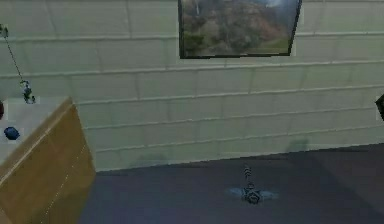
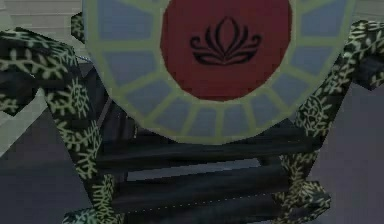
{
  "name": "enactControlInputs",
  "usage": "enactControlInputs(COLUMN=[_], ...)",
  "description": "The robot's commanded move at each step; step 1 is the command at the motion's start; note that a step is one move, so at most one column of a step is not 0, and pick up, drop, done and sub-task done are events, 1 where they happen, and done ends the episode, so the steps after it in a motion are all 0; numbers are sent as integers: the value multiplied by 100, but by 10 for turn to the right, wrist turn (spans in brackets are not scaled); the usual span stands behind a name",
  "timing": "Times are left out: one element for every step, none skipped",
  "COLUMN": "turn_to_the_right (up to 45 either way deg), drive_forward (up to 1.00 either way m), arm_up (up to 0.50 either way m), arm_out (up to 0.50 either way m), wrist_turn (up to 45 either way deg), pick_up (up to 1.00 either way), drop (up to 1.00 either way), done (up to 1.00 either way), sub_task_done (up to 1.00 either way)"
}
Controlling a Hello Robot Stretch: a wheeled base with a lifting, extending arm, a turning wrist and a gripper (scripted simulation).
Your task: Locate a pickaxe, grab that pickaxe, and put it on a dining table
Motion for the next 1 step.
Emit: enactControlInputs(turn_to_the_right=[60], drive_forward=[0], arm_up=[0], arm_out=[0], wrist_turn=[0], pick_up=[0], drop=[0], done=[0], sub_task_done=[0])
